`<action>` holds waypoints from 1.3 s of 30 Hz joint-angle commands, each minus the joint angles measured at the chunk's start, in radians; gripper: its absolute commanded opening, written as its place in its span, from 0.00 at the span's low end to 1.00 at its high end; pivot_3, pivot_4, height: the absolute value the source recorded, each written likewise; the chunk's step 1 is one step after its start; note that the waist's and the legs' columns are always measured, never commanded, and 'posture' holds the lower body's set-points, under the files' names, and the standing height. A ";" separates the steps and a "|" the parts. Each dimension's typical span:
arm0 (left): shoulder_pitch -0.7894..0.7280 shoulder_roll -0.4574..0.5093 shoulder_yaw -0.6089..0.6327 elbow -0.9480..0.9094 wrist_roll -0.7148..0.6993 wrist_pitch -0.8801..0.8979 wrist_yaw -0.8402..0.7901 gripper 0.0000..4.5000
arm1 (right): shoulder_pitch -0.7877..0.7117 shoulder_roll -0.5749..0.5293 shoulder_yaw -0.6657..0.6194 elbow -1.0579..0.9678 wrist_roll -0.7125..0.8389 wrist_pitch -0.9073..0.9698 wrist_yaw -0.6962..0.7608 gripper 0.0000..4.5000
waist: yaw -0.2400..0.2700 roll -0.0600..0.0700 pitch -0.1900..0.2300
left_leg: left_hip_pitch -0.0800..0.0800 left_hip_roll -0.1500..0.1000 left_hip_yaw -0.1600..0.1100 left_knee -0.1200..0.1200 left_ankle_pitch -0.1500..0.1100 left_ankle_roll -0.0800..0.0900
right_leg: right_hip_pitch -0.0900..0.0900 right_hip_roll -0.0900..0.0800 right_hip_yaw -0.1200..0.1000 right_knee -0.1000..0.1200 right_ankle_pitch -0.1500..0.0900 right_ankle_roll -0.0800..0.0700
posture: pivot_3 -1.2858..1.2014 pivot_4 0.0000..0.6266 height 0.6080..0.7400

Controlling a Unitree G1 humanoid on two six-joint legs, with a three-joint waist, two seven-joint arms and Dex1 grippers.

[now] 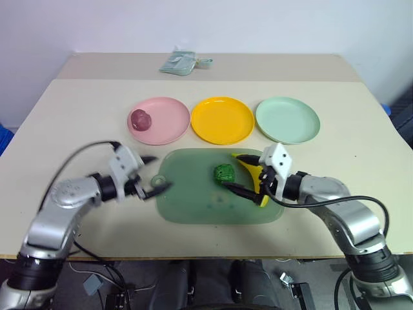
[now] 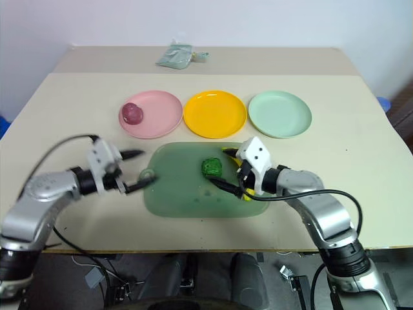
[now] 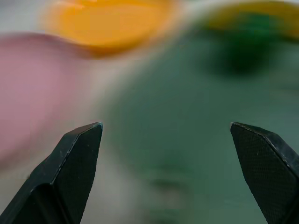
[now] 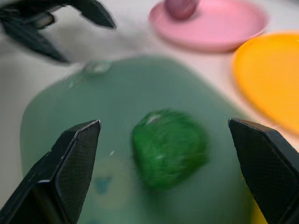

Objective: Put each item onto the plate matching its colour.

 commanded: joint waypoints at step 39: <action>0.062 -0.073 0.030 -0.109 -0.024 0.014 0.113 1.00 | -0.269 0.129 -0.239 0.414 -0.135 -0.279 -0.195 0.99 | -0.022 0.002 0.000 | 0.000 0.000 0.002 -0.005 0.001 -0.001 | -0.002 0.002 0.001 0.000 0.000 0.000 | 0.52 0.24 1.00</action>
